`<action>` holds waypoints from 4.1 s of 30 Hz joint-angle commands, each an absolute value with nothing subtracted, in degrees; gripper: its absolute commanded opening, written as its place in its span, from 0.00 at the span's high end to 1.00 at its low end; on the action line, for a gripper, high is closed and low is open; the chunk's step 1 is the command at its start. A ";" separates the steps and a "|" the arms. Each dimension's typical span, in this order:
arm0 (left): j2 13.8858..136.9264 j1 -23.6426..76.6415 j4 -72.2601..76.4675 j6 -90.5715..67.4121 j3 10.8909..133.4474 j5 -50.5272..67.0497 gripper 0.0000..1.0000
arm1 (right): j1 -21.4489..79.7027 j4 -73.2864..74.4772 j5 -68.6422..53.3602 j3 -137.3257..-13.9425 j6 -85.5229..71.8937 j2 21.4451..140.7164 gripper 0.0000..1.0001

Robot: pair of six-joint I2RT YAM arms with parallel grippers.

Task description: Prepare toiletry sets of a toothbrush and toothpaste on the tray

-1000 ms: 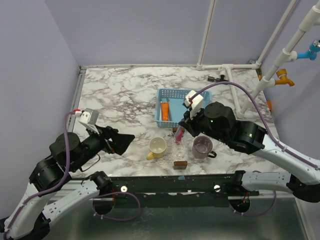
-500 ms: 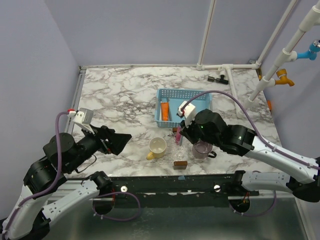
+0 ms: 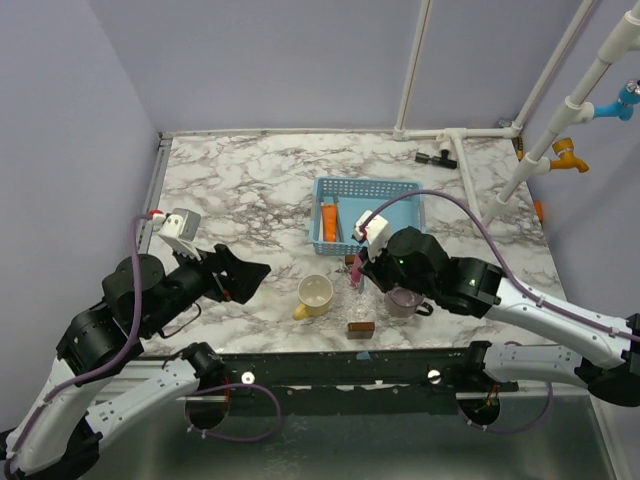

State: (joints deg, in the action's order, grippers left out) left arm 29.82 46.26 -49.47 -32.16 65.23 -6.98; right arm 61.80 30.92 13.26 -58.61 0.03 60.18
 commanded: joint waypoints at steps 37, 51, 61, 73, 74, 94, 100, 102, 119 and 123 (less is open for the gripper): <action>31.15 46.49 -52.21 -30.63 69.51 -8.57 0.01 | 61.97 18.91 17.49 -47.25 -5.38 57.89 0.99; 31.44 46.55 -52.47 -29.97 69.66 -8.53 0.01 | 61.97 18.41 18.23 -45.59 -5.55 57.84 0.99; 31.64 46.51 -52.21 -29.62 69.30 -8.35 0.01 | 62.03 18.11 17.87 -44.74 -6.16 58.26 1.00; 31.70 46.42 -52.21 -29.09 69.26 -8.28 0.01 | 61.97 17.67 18.09 -45.68 -5.47 60.70 0.93; 31.72 46.42 -52.28 -29.09 69.21 -8.26 0.01 | 61.97 17.58 18.11 -45.85 -5.39 60.96 0.92; 31.01 46.43 -52.21 -29.29 68.38 -8.55 0.01 | 62.05 16.62 19.98 -48.33 -3.94 63.53 0.70; 30.95 46.42 -52.03 -29.22 68.03 -8.61 0.01 | 62.02 16.61 20.46 -49.81 -3.24 63.45 0.65; 31.00 46.45 -51.86 -29.10 67.91 -8.61 0.01 | 62.00 16.69 20.85 -50.73 -2.65 63.45 0.64; 31.36 46.41 -51.94 -26.97 67.96 -9.44 0.01 | 61.90 26.30 33.47 -73.02 -4.82 71.03 0.46; 31.36 46.46 -51.29 -24.38 66.81 -10.11 0.01 | 60.79 34.15 35.97 -81.31 -9.43 77.69 0.40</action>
State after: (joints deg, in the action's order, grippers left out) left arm 31.33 46.26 -51.94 -28.03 68.23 -8.38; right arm 61.80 24.18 30.61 -74.85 -4.32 72.27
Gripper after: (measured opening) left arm 0.988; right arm 0.589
